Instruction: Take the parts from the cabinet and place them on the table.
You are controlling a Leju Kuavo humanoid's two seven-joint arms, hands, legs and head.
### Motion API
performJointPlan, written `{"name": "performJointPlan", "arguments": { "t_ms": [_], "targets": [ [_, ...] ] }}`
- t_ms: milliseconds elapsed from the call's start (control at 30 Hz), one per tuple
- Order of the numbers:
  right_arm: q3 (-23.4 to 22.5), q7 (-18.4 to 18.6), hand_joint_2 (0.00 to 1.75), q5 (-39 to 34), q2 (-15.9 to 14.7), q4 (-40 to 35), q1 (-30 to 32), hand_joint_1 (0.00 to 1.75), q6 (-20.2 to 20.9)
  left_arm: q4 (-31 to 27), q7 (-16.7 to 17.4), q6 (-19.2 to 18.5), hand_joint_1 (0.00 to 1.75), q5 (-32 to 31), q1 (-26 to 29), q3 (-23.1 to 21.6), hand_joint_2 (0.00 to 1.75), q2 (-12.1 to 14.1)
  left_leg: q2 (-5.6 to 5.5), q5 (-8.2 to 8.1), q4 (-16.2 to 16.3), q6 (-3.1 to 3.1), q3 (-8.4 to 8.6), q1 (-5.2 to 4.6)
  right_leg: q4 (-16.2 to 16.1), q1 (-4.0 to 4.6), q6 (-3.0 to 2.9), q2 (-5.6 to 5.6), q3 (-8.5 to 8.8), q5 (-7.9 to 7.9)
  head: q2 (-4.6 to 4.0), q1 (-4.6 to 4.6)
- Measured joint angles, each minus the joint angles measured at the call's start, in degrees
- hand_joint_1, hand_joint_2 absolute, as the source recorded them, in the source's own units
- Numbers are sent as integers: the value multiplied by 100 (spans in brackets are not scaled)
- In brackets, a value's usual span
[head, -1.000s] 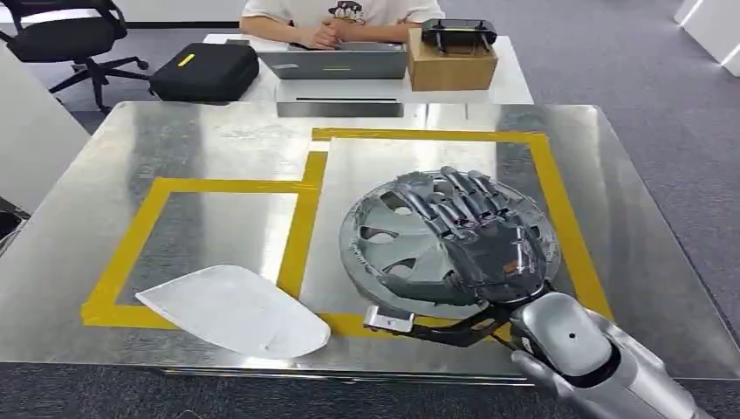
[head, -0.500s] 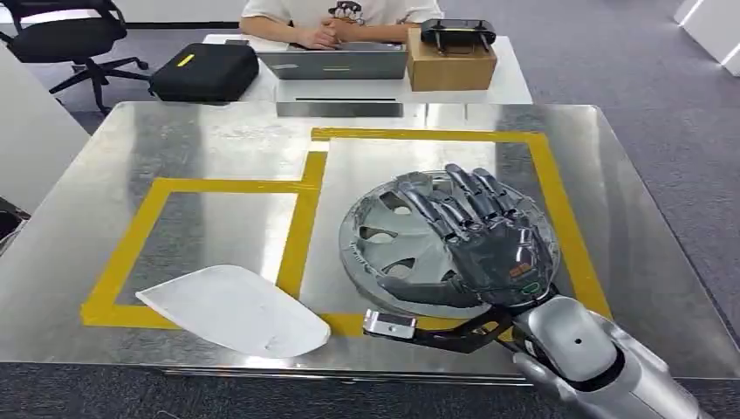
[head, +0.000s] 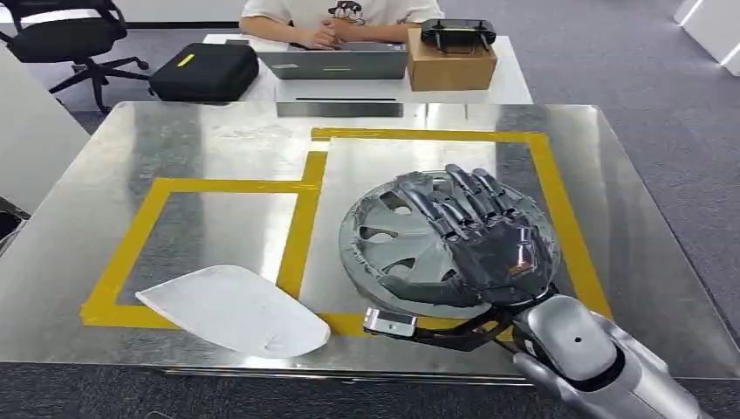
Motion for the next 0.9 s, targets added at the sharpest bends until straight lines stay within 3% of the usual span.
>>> {"name": "performJointPlan", "arguments": {
  "t_ms": [233, 300, 333, 367, 400, 433, 500, 533, 567, 600, 667, 700, 733, 767, 833, 867, 900],
  "targets": [
    [0, 17, 0, -20, 0, -33, 0, 0, 57, 0, 42, 15, 0, 46, -6, 31, 0, 0, 0, -20, 42, 71, -5, -25, -12, -25, 56, 2, 8, 13, 0, 0],
    [-4, 26, 0, -35, 0, -52, 1, 0, 59, -2, 53, 15, 0, 74, -6, 31, 0, 0, 2, 1, 43, 107, 3, -43, -33, -46, 90, 13, 20, 41, -2, -4],
    [-13, 26, 0, -37, 0, -83, -1, 0, 59, -4, 59, 17, 0, 98, -6, 31, 0, -4, 16, 73, -35, 159, 21, -28, -54, -34, 137, 37, 24, 79, 0, -2],
    [-24, 33, 0, -44, 0, -94, 4, 0, 59, -4, 78, 20, 0, 118, -12, 31, 0, -11, 67, 134, -111, 182, 47, 27, -14, -37, 134, -40, 1, -12, 0, 0],
    [-26, 48, 0, -52, 0, -103, -11, 0, 66, -9, 90, 24, 0, 138, -11, 31, 0, -11, 90, 160, -147, 207, 47, 24, 148, -18, 159, -175, -89, -231, 0, 20],
    [-26, 52, 0, -66, 0, -107, -16, 0, 76, -15, 116, 26, 0, 162, -4, 31, 0, -13, 107, 168, -147, 216, 30, 32, 482, -29, 183, -234, -206, -472, 0, 42],
    [-26, 59, 0, -87, 0, -111, 5, 0, 103, -15, 157, 26, 0, 199, 4, 28, 0, -28, 167, 191, -147, 206, -19, 33, 1464, -80, 250, -284, -549, -964, -2, 33],
    [-26, 63, 0, -94, 0, -111, 15, 0, 109, -15, 177, 28, 0, 223, 4, 28, 0, -33, 188, 210, -146, 190, -44, 39, 1709, -103, 276, -290, -622, -1028, 0, 37],
    [-26, 70, 0, -98, 0, -111, 24, 0, 127, -15, 192, 28, 0, 238, 6, 31, 0, -39, 204, 227, -146, 163, -66, 52, 1661, -126, 302, -295, -532, -946, 0, 33],
    [-26, 72, 0, -103, 0, -111, 28, 0, 147, -15, 203, 28, 0, 243, 6, 28, 0, -42, 213, 247, -143, 132, -83, 72, 1329, -147, 330, -308, -297, -760, 0, 35],
    [-28, 77, 0, -107, -2, -114, 23, 0, 170, -15, 225, 31, 0, 271, 4, 28, 0, -50, 225, 275, -122, 69, -114, 121, 218, -201, 399, -370, 415, -380, 0, 37],
    [-28, 79, 0, -116, 0, -122, 7, 0, 177, -33, 245, 31, 0, 295, 13, 28, 0, -41, 221, 281, -85, 10, -142, 89, -220, -204, 458, -413, 673, -481, 0, 55],
    [-28, 79, 0, -118, 0, -131, 17, 0, 188, -46, 254, 35, 0, 302, 24, 24, 0, -53, 224, 300, -75, -28, -150, 81, -83, -177, 327, -311, 653, -354, 0, 46],
    [-28, 94, 0, -127, 0, -144, 3, 0, 199, -57, 256, 39, 0, 324, 24, 20, 0, -52, 215, 323, -35, -60, -156, 71, -125, -202, 314, -319, 591, -403, 0, 35],
    [-31, 98, 0, -153, -2, -144, 1, 0, 234, -63, 291, 53, 0, 356, 41, 20, 0, -50, 215, 382, -43, -143, -185, 96, -52, -166, 220, -302, 552, -401, 0, 33],
    [-31, 103, 0, -162, -2, -144, -7, 0, 258, -63, 297, 59, 0, 361, 58, 20, 0, -50, 207, 331, 5, -173, -226, 118, -71, -186, 122, -316, 456, -339, 0, 24],
    [-31, 109, 0, -173, -2, -144, -12, 0, 278, -63, 308, 65, 0, 365, 64, 15, 0, -50, 190, 98, 140, -184, -288, 119, -70, -173, 65, -315, 463, -303, 0, -5]
  ]
}}
